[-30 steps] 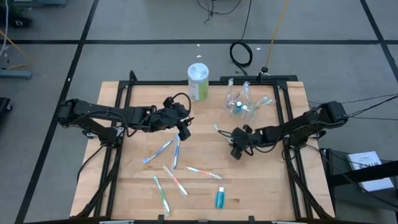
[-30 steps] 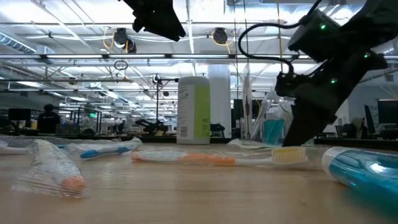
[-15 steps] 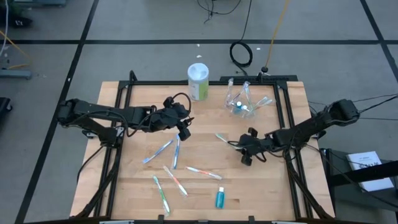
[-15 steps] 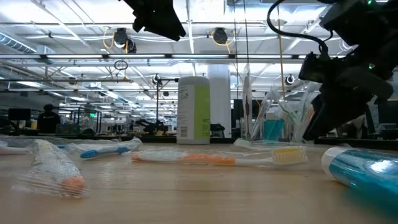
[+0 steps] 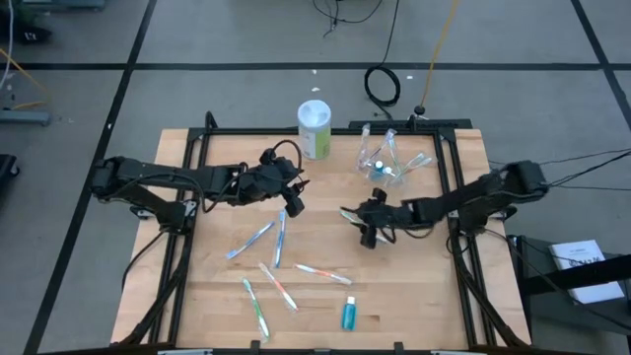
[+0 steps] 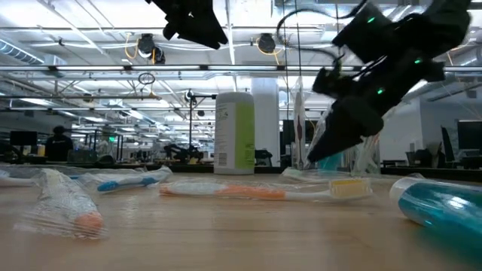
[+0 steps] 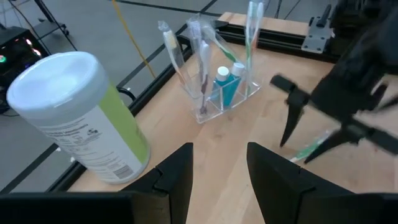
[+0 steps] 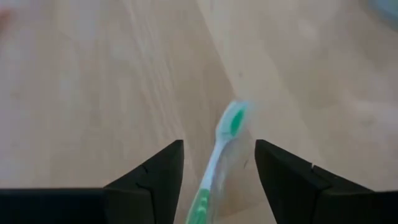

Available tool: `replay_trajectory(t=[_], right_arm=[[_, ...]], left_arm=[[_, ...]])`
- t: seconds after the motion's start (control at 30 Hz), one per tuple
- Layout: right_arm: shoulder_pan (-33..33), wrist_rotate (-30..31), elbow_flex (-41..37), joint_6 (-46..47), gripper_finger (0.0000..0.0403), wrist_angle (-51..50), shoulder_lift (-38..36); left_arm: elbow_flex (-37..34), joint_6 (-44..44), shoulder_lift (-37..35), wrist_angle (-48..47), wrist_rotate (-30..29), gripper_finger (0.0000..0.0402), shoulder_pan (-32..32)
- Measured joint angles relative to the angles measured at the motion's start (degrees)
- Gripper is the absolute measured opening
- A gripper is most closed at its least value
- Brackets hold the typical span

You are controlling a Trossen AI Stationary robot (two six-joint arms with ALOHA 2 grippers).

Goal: Pick & Place toothbrushing station
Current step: Put the green toothbrush into the transparent organizer

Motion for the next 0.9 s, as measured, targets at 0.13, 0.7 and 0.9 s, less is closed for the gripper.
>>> replay_trajectory(t=[0.13,0.7,0.9], right_arm=[[-2.1,-5.3,3.1,2.9,0.0190,-3.6,5.2],[-2.2,-4.8,3.5,8.2,0.0029,-8.3,6.1],[-0.1,-5.5,3.1,9.5,0.0014,-10.2,-0.3]], left_arm=[[0.0,-0.1,0.0,0.0,0.2,0.0157,0.4],[0.0,0.7,0.0,-0.3,0.3,0.0157,0.4],[0.0,0.8,0.0,-0.7,0.3,0.0157,-0.2]])
